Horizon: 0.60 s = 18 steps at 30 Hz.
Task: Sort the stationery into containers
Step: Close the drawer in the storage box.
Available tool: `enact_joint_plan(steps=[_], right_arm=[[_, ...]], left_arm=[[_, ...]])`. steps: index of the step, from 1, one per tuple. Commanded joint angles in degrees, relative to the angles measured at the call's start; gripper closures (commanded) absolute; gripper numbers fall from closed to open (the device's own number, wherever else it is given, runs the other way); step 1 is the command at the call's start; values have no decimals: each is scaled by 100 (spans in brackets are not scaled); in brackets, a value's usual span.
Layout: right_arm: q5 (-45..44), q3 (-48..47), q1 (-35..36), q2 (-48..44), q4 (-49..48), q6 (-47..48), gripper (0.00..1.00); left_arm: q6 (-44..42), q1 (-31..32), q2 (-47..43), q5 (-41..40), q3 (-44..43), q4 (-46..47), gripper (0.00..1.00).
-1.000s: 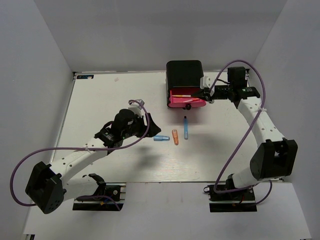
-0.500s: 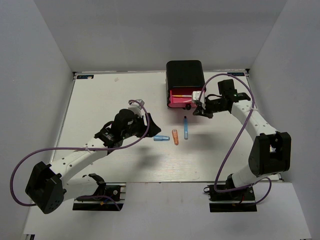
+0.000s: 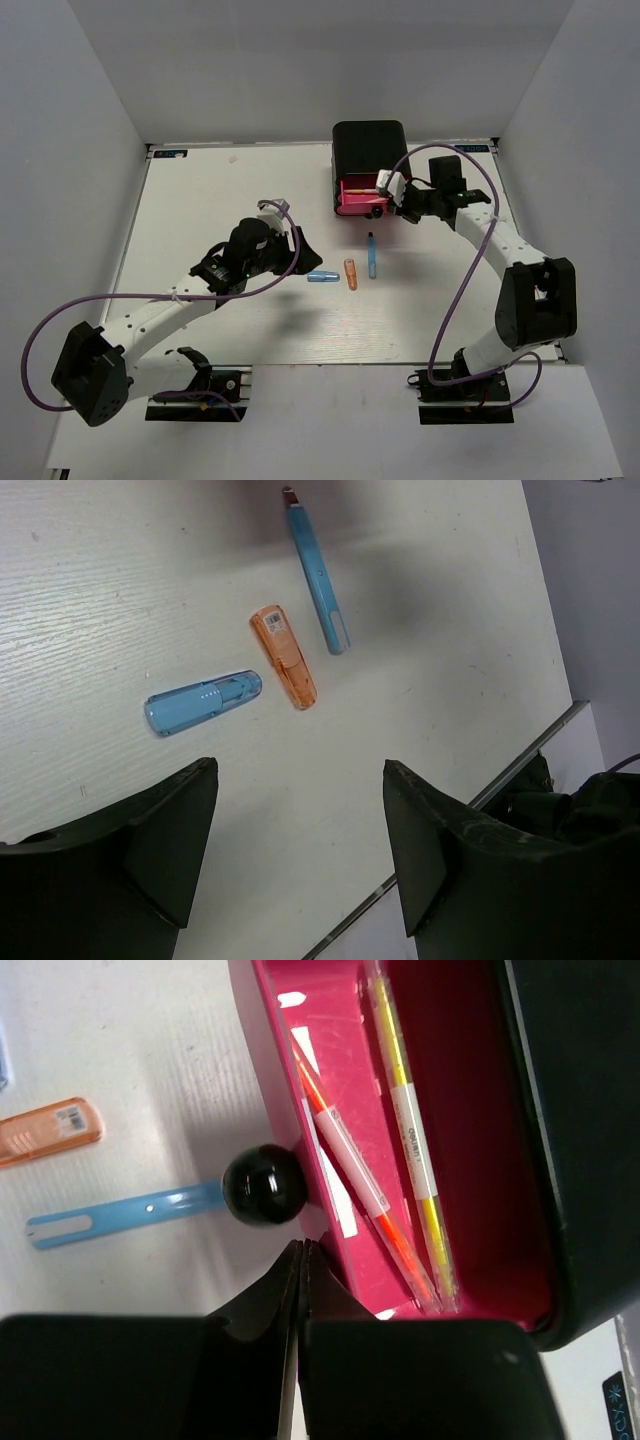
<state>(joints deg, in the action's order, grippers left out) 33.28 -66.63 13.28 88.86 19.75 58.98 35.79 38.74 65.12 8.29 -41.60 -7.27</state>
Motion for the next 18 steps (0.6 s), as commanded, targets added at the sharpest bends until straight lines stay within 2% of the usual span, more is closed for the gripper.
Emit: enact_joint_plan(steps=[1, 4, 18], right_arm=[[-216, -25, 96, 9, -717, -352, 100], [-365, -51, 184, 35, -893, -457, 100], [-1121, -675, 369, 694, -1403, -1187, 100]], left_arm=[[-46, 19, -44, -38, -58, 50, 23], [-46, 19, -96, -38, -58, 50, 20], [-46, 19, -149, -91, -58, -55, 19]])
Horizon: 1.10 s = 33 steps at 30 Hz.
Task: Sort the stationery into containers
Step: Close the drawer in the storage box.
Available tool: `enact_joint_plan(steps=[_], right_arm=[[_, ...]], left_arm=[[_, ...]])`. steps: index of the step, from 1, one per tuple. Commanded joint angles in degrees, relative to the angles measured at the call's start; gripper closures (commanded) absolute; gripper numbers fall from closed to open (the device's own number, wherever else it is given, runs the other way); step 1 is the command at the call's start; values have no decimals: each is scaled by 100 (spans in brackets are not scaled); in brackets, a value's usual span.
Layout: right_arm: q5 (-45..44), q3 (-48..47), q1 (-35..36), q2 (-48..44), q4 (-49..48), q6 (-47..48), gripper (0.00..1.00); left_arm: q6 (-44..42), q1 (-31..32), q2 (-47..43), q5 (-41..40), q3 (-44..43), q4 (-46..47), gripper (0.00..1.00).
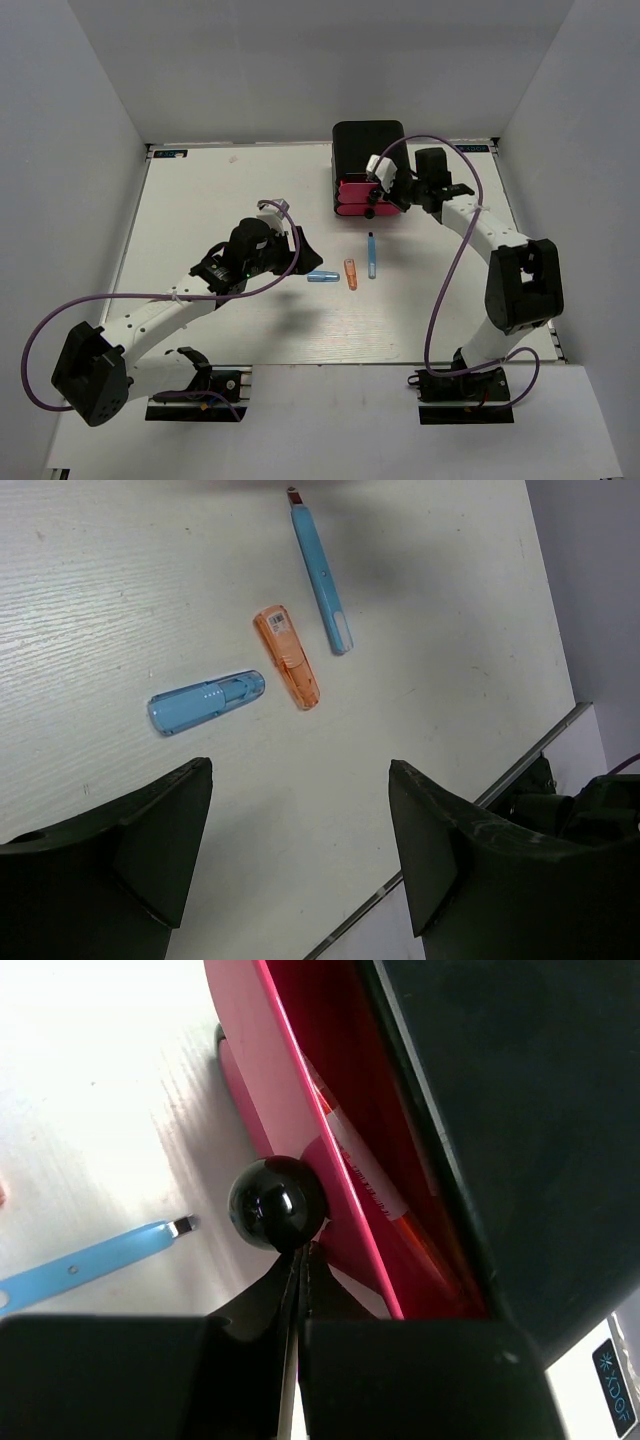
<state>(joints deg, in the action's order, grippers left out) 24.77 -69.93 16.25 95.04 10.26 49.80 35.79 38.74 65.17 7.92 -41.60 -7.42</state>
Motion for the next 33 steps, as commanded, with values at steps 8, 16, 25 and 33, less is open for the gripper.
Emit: enact_joint_plan(steps=[8, 16, 25, 33], right_arm=[[-640, -513, 133, 278, -683, -497, 100], [-798, -451, 141, 295, -780, -524, 100], [-536, -93, 141, 24, -604, -550, 93], [-105, 927, 115, -627, -830, -2007, 45]], left_arm=[[-46, 19, -153, -107, -58, -93, 17], [7, 19, -153, -291, -111, -93, 15], [7, 19, -153, -344, -173, -198, 14], [112, 19, -276, -397, 3, -146, 14]])
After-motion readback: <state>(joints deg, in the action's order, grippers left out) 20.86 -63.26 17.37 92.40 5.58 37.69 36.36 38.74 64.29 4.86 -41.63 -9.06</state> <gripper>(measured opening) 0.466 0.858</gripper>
